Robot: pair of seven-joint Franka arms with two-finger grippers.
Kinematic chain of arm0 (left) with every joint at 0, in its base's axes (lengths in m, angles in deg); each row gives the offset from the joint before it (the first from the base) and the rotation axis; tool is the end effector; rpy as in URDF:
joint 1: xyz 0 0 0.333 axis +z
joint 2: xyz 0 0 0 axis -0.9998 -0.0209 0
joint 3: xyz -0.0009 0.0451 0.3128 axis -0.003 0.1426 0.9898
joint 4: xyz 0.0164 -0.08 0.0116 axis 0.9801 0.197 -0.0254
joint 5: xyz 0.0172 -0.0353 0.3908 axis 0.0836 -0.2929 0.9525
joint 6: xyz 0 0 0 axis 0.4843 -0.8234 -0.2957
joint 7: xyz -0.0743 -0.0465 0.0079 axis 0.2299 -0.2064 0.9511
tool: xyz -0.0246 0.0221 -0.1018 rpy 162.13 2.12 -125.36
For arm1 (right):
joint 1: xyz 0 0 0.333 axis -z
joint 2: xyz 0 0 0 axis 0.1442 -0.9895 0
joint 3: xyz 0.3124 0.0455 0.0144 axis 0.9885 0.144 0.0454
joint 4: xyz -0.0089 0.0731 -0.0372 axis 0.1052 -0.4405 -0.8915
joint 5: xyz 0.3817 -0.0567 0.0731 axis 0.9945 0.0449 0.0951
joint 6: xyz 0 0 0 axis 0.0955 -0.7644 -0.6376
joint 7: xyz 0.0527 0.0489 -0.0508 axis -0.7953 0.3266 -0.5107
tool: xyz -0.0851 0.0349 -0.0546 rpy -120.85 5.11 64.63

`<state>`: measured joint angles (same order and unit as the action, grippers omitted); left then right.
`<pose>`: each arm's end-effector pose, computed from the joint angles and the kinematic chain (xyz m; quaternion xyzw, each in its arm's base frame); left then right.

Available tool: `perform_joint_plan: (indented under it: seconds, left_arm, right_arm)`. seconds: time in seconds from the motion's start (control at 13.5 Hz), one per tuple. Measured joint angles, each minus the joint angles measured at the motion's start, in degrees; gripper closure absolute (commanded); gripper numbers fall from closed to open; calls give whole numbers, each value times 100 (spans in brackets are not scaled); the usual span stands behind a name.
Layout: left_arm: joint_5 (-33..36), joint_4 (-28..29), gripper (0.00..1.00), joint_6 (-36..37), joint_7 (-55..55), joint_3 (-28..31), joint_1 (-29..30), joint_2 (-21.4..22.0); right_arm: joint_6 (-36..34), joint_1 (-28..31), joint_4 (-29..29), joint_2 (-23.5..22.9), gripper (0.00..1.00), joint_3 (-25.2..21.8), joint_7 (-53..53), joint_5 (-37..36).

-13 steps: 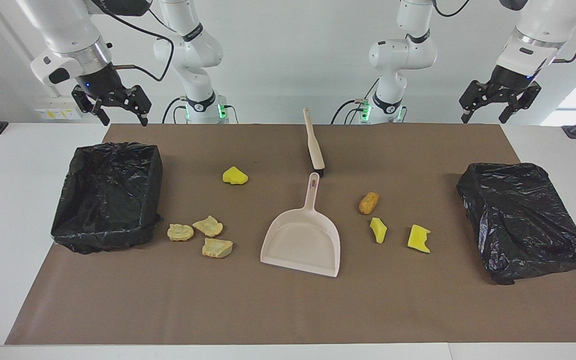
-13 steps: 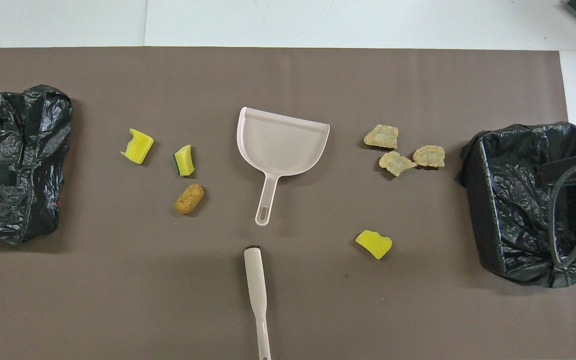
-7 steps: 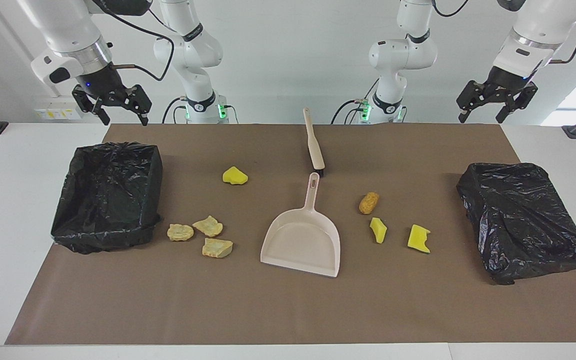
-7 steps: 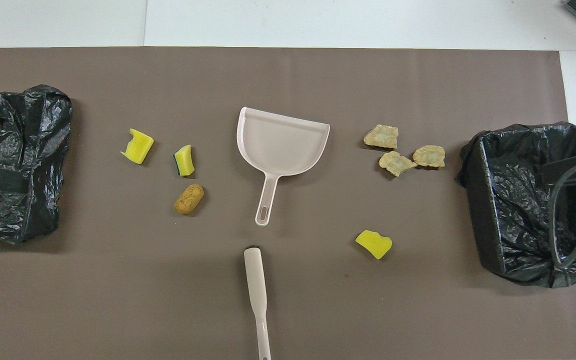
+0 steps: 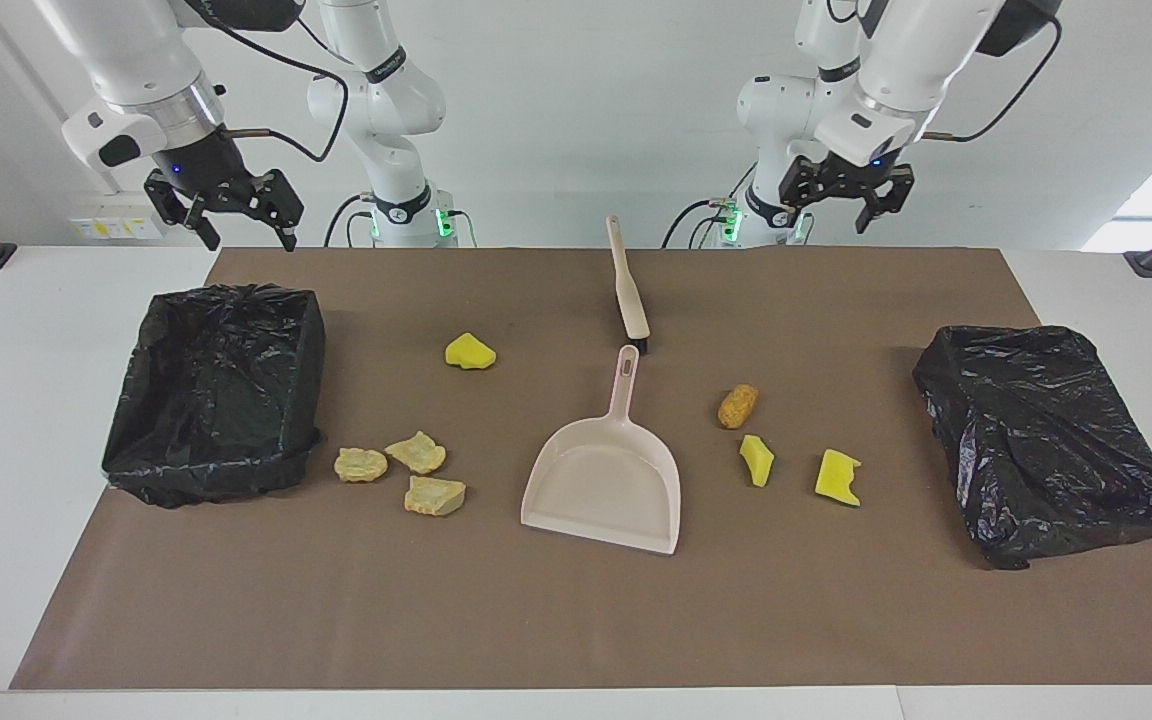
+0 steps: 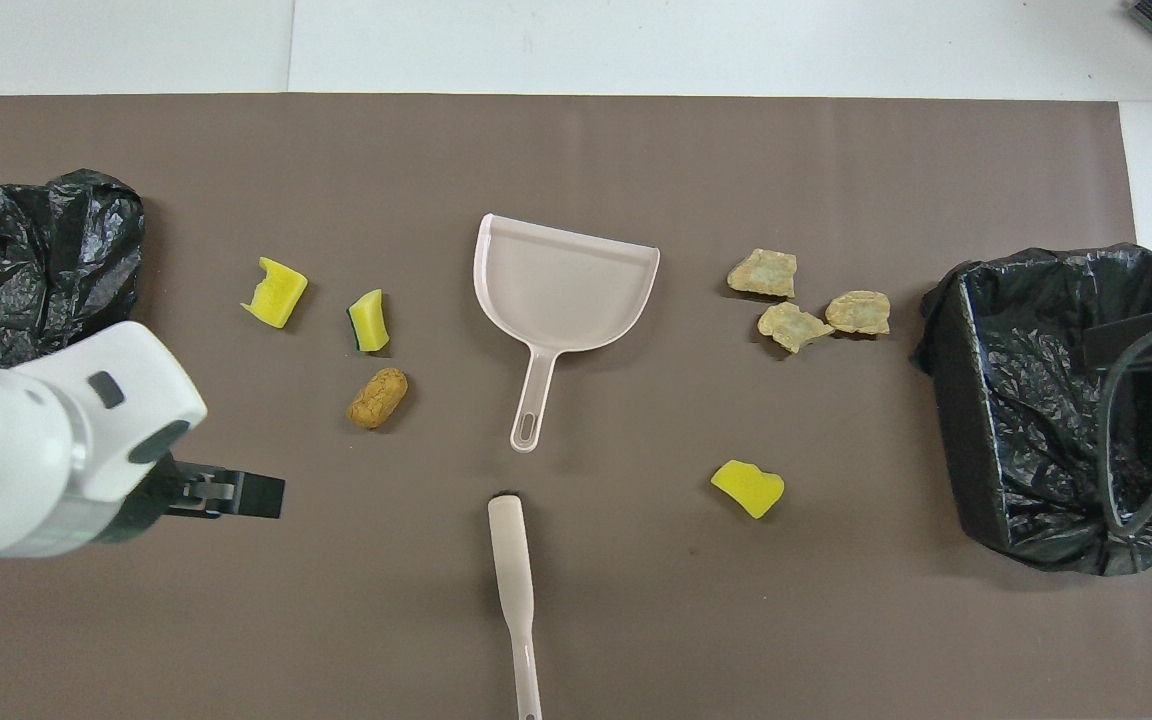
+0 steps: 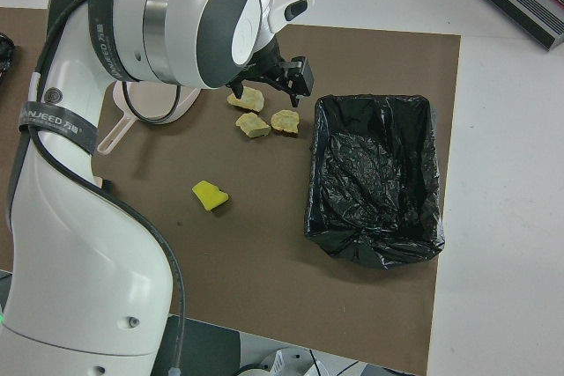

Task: Sweep and dump trash in bin

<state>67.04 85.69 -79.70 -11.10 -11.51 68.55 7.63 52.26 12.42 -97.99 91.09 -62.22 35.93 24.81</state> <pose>0.4241 -0.1769 0.5885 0.9951 -0.0751 -0.0614 0.0173 0.5277 -0.0268 0.6412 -0.9996 0.0250 0.0106 0.0089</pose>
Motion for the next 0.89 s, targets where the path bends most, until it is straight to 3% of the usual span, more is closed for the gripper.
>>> perform_joint_plan:
  seconds: [0.37,0.89]
  left_arm:
    - [-332,908,0,-889,1140,-6,-1007,13]
    - [-365,2641,0,-2923,3326,-13,-3125,-85]
  right_arm:
    - [0,0,0,0,0,1,0,0]
    - [0,0,0,0,0,1,-1,0]
